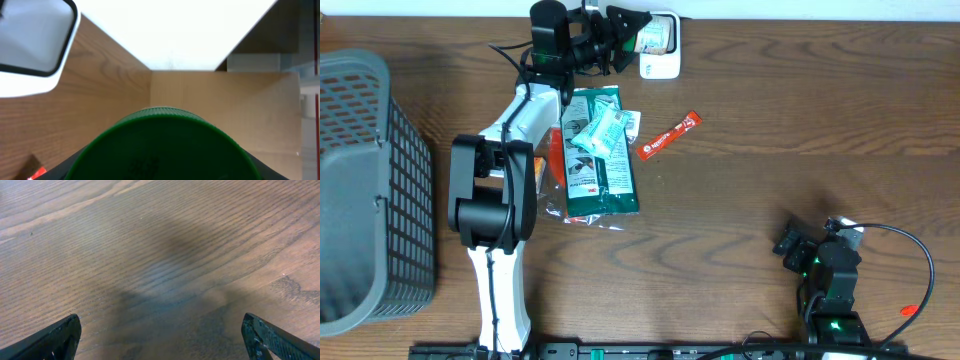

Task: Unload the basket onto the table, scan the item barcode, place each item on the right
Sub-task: 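Hold the jar's side against the white scanner with the left gripper, then carry the jar rightward away from the scanner with the left gripper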

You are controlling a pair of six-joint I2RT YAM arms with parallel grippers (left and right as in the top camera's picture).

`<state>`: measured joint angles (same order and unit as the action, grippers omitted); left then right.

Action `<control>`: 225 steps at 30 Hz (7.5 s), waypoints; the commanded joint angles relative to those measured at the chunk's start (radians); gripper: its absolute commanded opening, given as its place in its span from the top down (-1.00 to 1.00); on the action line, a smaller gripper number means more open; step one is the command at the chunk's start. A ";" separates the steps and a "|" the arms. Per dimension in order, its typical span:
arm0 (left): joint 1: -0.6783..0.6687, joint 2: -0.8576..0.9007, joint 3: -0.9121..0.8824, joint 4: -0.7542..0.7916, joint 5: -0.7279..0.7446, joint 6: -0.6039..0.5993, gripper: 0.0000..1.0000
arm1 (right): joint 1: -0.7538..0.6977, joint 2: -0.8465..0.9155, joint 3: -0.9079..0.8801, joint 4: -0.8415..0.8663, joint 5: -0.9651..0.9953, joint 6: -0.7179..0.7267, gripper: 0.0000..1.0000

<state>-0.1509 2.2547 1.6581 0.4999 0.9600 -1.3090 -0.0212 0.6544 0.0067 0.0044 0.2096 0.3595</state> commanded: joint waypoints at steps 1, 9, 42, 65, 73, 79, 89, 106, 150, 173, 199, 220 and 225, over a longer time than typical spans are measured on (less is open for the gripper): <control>0.005 -0.010 0.026 0.011 -0.092 -0.017 0.56 | 0.002 0.000 -0.001 0.004 0.006 0.010 -0.98; 0.002 -0.010 0.026 0.002 -0.158 -0.044 0.56 | 0.002 0.000 -0.001 0.007 0.006 0.010 -0.98; -0.086 0.135 0.031 0.142 -0.217 -0.171 0.63 | 0.002 0.000 -0.001 0.007 0.006 0.010 -0.98; -0.086 0.136 0.043 0.133 -0.291 -0.328 0.63 | 0.002 0.000 -0.001 0.007 0.006 0.010 -0.99; -0.087 0.136 0.043 0.133 -0.291 -0.373 0.70 | 0.002 0.000 -0.001 0.007 0.006 0.010 -0.99; -0.087 0.136 0.043 0.129 -0.291 -0.398 0.71 | 0.002 0.000 -0.001 0.008 0.006 0.011 -0.99; -0.089 0.136 0.043 0.124 -0.291 -0.402 0.70 | 0.002 0.000 -0.001 0.011 0.006 0.011 -0.99; -0.096 0.136 0.042 0.048 -0.292 -0.472 0.81 | 0.002 0.000 -0.001 0.011 0.006 0.011 -0.98; -0.112 0.136 0.042 0.130 -0.269 -0.779 0.85 | 0.002 0.000 -0.001 0.014 0.006 0.011 -0.98; -0.180 0.127 0.042 0.730 0.163 0.020 0.85 | 0.002 0.000 -0.001 0.004 0.006 0.010 -0.98; -0.348 0.097 0.134 -0.259 -0.388 0.950 0.85 | 0.002 0.000 -0.001 -0.017 0.011 0.010 -0.98; -0.483 0.096 0.187 -0.701 -0.761 1.448 0.85 | 0.002 0.000 -0.001 -0.022 0.022 0.010 -0.98; -0.510 0.096 0.186 -0.737 -0.797 1.493 0.85 | 0.002 0.000 -0.001 -0.022 0.023 0.010 -0.98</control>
<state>-0.6460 2.3646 1.8336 -0.2085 0.2329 0.1074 -0.0212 0.6544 0.0067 -0.0185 0.2173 0.3595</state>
